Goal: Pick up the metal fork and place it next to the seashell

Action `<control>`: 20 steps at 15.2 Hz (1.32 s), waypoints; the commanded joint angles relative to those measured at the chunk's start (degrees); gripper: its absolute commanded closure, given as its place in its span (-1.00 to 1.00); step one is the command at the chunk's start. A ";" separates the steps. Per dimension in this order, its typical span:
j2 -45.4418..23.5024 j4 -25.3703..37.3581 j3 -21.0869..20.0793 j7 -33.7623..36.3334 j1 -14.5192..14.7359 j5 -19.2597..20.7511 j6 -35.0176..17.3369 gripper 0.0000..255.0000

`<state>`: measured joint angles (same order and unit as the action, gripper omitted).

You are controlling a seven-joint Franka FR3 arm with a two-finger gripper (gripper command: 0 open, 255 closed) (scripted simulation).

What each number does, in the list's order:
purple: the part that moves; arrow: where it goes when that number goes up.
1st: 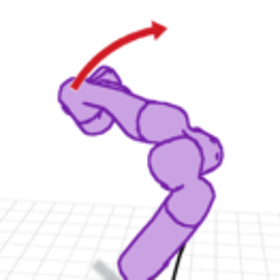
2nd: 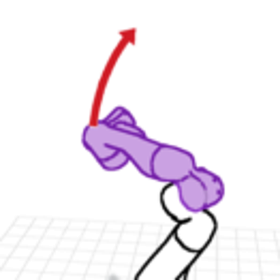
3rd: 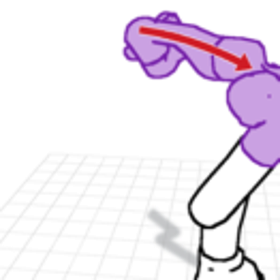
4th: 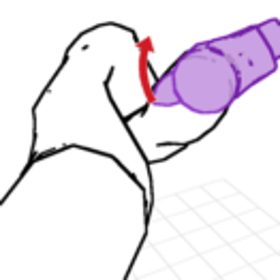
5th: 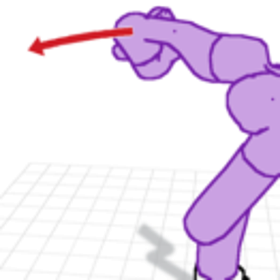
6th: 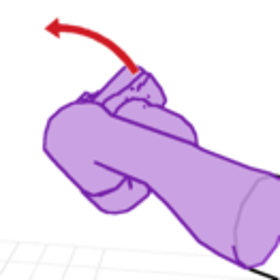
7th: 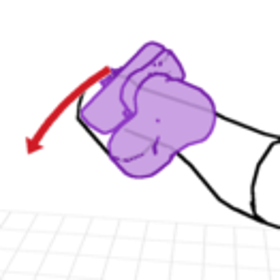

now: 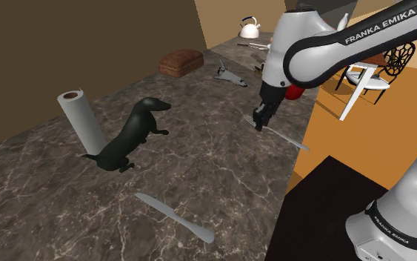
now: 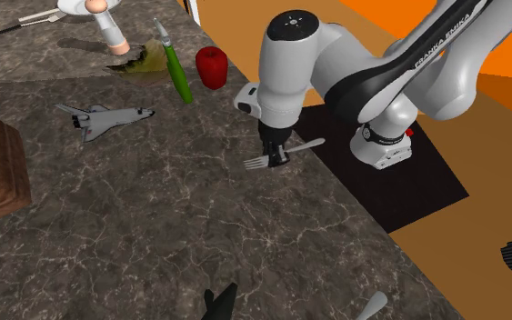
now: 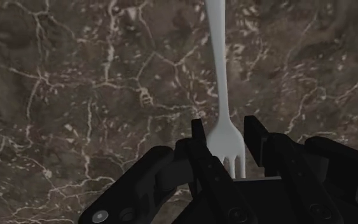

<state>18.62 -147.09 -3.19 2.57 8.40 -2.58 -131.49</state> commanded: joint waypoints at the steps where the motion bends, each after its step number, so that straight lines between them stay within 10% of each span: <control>1: 1.06 0.97 0.10 -0.07 -0.05 0.04 2.06 1.00; 20: -13.16 20.47 10.90 -16.60 -6.84 1.32 7.72 1.00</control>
<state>6.34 -127.73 7.09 -12.86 1.98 -1.18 -124.09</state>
